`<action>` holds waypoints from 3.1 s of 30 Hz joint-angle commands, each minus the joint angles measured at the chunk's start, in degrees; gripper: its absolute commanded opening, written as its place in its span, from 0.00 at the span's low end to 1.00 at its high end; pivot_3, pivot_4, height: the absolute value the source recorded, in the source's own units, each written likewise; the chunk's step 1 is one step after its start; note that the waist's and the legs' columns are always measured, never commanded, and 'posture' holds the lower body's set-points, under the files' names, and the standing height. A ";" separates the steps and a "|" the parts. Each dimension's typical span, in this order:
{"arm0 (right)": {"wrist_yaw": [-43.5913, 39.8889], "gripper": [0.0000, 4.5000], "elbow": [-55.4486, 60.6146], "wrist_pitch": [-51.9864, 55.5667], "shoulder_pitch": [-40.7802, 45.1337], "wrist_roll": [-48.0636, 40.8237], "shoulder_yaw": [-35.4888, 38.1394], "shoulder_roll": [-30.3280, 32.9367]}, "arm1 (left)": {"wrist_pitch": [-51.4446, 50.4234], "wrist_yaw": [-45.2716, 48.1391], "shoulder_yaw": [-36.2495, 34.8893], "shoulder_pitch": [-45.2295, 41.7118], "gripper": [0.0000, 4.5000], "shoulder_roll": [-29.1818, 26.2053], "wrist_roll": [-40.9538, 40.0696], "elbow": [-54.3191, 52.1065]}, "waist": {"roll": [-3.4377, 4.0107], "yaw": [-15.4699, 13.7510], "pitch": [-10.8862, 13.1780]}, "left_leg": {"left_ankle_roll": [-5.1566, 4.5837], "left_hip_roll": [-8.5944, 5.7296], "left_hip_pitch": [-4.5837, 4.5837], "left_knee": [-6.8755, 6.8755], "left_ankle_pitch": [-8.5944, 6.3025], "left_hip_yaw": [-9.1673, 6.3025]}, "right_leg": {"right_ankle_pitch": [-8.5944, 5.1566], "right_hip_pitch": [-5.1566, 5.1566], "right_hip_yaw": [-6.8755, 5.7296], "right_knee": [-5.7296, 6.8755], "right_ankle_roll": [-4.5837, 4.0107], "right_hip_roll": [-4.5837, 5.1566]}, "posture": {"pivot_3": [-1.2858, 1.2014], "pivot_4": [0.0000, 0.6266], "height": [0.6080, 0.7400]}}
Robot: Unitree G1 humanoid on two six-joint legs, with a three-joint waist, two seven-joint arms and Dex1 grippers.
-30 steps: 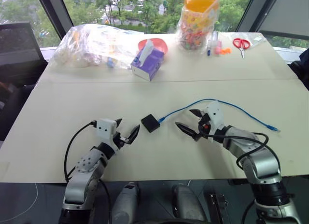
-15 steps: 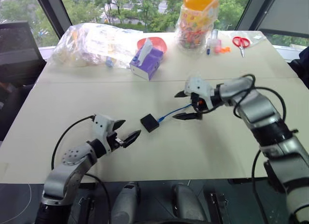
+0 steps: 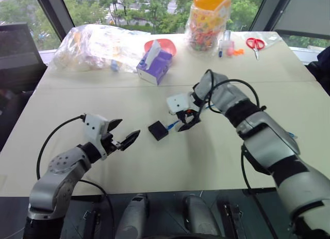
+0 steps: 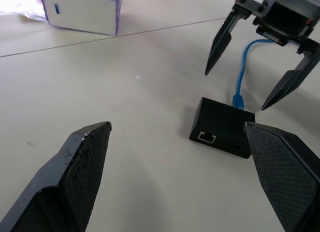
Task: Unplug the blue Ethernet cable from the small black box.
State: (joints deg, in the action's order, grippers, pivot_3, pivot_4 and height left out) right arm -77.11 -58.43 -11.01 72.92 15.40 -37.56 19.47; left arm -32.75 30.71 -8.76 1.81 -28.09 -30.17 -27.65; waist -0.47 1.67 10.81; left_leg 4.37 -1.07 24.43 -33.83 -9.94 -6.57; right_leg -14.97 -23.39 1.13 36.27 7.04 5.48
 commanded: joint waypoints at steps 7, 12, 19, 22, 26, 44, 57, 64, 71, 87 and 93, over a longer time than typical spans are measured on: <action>-0.85 1.00 -8.59 -6.13 4.30 4.04 1.95 -4.51 | 4.64 -1.14 -2.06 1.33 0.99 -0.06 1.87 -0.97 | 0.01 0.92 0.00 | 0.05 0.00 -0.07 0.00 0.03 -0.04 | 0.00 0.03 0.01 0.09 -0.01 -0.02 | 0.52 0.24 0.90; -2.77 0.80 -9.65 -7.06 4.31 5.49 2.47 -5.21 | 6.38 -0.99 -2.37 1.53 1.00 0.07 2.75 0.31 | 0.01 0.93 0.00 | 0.04 0.00 -0.10 0.02 0.03 -0.04 | 0.00 0.03 0.01 0.14 0.00 -0.04 | 0.52 0.24 0.90; -4.68 0.08 -9.13 -7.07 3.55 6.24 3.25 -6.18 | 8.85 -1.05 -3.08 0.51 1.00 0.35 3.58 3.58 | 0.01 0.98 0.00 | 0.07 0.00 -0.17 -0.01 0.05 -0.04 | 0.00 0.02 0.04 0.32 0.00 -0.05 | 0.52 0.24 0.90; -4.28 0.01 -8.44 -7.21 3.10 6.54 3.55 -6.16 | 9.65 -1.69 -3.46 -0.68 1.00 0.81 3.84 5.23 | 0.01 0.95 0.00 | 0.08 0.00 -0.27 -0.03 0.06 -0.04 | -0.02 0.02 0.05 0.50 -0.03 -0.05 | 0.52 0.24 0.90; 0.06 0.01 -5.40 -7.98 2.32 6.59 4.84 -4.80 | 10.44 -2.09 -3.54 -2.37 1.00 1.28 4.13 6.91 | 0.01 0.94 0.00 | 0.09 0.01 -0.40 -0.05 0.06 -0.04 | -0.09 0.02 0.08 0.80 -0.10 -0.05 | 0.52 0.24 0.90; 45.00 0.01 39.64 -15.16 -25.65 10.12 22.37 6.84 | 2.94 3.43 0.37 -21.82 1.00 4.82 -2.47 16.79 | -0.04 0.85 0.01 | 0.14 0.00 -0.36 -0.12 0.13 -0.06 | -0.03 0.02 0.13 0.87 0.09 -0.06 | 0.52 0.24 0.90; 50.11 0.01 48.82 -11.74 -31.39 14.48 19.77 5.85 | -8.98 9.73 -1.21 -27.86 1.00 0.70 -13.92 16.04 | -0.07 0.83 0.02 | 0.14 0.00 -0.37 -0.15 0.14 -0.05 | -0.05 0.06 0.17 0.85 0.06 -0.06 | 0.52 0.24 0.90; 49.55 0.00 48.67 -12.06 -31.25 14.44 19.34 6.34 | -9.33 10.09 -1.69 -28.15 0.75 -0.11 -14.99 16.09 | -0.07 0.81 0.03 | 0.14 0.00 -0.37 -0.15 0.14 -0.05 | -0.12 0.06 0.17 0.85 -0.07 -0.06 | 0.52 0.24 0.90; 49.00 0.00 48.58 -12.44 -30.84 14.26 18.80 7.09 | -8.62 10.22 -1.40 -28.29 0.15 0.06 -14.61 16.57 | -0.08 0.81 0.03 | 0.14 0.00 -0.37 -0.15 0.14 -0.05 | -0.12 0.06 0.17 0.85 -0.07 -0.06 | 0.52 0.24 0.90; 27.30 0.86 55.02 3.69 -31.27 -9.73 21.71 6.70 | -9.09 18.95 0.52 -28.63 0.11 -4.64 -13.52 19.05 | -0.12 0.87 0.06 | 0.13 0.01 -0.37 -0.15 0.14 -0.06 | -0.11 0.07 0.17 0.85 -0.06 -0.06 | 0.52 0.24 0.90; 13.08 0.86 61.82 23.50 -30.98 -26.45 23.38 8.91 | -10.14 24.75 0.34 -28.89 0.11 -7.81 -15.60 18.45 | -0.14 0.75 0.08 | 0.13 0.01 -0.37 -0.16 0.14 -0.07 | -0.14 0.10 0.15 0.82 -0.07 -0.06 | 0.52 0.24 0.90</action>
State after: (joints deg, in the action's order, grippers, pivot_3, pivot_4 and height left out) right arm -60.63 0.66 7.15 40.96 -5.82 -16.07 27.66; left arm -43.30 53.61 -7.54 -25.63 -34.88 -44.47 -7.71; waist -0.60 2.42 10.89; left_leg 4.50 -1.06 24.06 -33.99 -9.80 -6.64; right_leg -15.11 -23.29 1.29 37.09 6.97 5.42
